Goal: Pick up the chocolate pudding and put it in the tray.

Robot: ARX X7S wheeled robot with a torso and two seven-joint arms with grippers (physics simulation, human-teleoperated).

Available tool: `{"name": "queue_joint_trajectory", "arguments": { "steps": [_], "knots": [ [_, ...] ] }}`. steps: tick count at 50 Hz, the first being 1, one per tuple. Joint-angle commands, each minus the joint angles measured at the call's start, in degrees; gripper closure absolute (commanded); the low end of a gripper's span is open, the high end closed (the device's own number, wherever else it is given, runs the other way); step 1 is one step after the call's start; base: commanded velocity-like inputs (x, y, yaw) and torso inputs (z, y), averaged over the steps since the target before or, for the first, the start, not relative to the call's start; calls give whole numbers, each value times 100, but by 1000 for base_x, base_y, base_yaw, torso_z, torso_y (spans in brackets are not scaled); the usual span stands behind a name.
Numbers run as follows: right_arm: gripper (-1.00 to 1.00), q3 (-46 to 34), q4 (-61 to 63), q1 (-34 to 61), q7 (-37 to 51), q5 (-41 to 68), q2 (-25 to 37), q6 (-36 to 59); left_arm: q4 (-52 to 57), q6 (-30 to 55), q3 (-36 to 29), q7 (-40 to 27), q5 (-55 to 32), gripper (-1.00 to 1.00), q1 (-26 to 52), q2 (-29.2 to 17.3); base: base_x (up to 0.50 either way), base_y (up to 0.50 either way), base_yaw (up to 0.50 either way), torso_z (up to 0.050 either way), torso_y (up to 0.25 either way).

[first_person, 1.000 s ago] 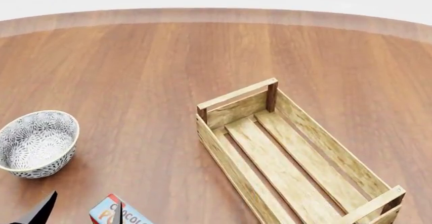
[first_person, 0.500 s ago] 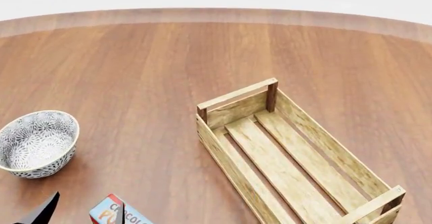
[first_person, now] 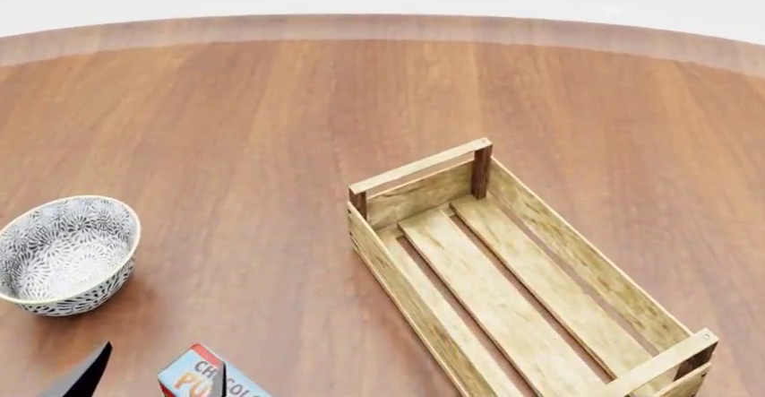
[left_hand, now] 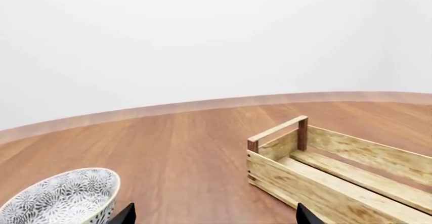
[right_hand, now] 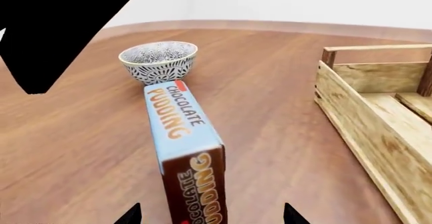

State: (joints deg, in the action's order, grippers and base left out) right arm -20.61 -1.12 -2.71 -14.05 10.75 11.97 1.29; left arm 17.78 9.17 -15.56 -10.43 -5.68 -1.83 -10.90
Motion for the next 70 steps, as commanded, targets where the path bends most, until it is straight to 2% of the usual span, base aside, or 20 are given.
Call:
{"name": "queue_joint_trajectory", "arguments": {
  "steps": [1,46,70],
  "knots": [
    [-100,-146,-139,168,9,-43,-64,98,-49,-53,-77,-41,-12,-100,5,-16,0,0,0,0,0],
    [-100,-569,-1252,1160,30,-239,-317,380,86,31,-241,-231,-167,-100,37,-159,0,0,0,0,0],
    [-100,-741,-2209,1489,13,-236,-551,-80,-139,-139,-342,-279,-209,-100,82,-188,0,0,0,0,0]
  ]
}}
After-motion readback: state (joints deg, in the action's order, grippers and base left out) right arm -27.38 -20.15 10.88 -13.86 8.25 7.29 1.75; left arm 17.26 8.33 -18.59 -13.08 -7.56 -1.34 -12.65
